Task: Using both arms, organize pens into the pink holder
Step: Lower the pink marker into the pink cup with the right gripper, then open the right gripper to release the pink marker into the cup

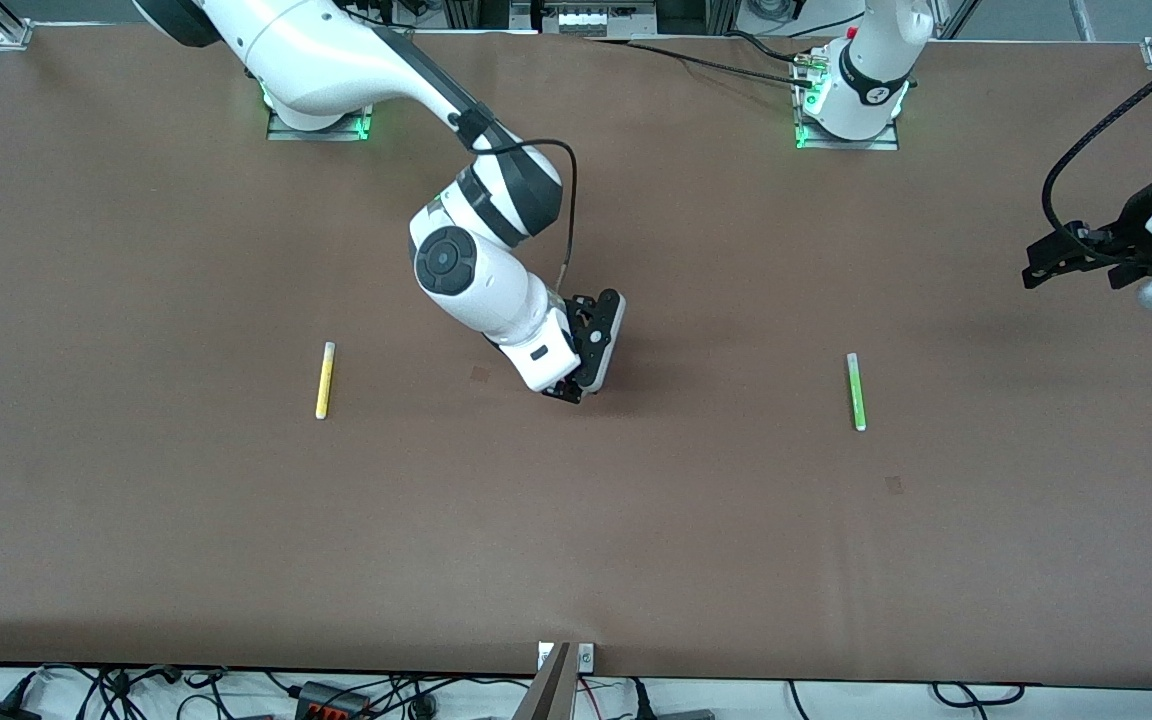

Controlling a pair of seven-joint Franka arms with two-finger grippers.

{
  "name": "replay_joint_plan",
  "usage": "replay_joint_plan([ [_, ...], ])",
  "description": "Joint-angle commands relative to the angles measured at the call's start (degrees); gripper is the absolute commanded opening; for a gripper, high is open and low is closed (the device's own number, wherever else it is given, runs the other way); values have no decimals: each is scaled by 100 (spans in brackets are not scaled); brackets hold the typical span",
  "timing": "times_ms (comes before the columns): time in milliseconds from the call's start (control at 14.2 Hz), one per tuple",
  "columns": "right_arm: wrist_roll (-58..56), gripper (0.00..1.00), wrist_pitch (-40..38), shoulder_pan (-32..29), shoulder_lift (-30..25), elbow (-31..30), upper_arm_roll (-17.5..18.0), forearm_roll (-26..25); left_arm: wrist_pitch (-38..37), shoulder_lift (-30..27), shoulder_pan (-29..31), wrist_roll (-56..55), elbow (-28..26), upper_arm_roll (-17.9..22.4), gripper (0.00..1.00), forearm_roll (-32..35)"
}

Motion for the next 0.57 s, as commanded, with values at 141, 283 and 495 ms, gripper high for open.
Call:
replay_joint_plan([
  [141, 1295, 100, -738, -77, -607, -51, -21, -90, -31, -124, 29, -18, -105, 4, 100, -120],
  [283, 2217, 100, -1316, -357, -756, -51, -39, -98, -31, -124, 29, -18, -105, 4, 100, -120],
  [495, 3300, 100, -2239, -771, -959, -51, -152, -116, -31, -124, 20, -18, -105, 4, 100, -120],
])
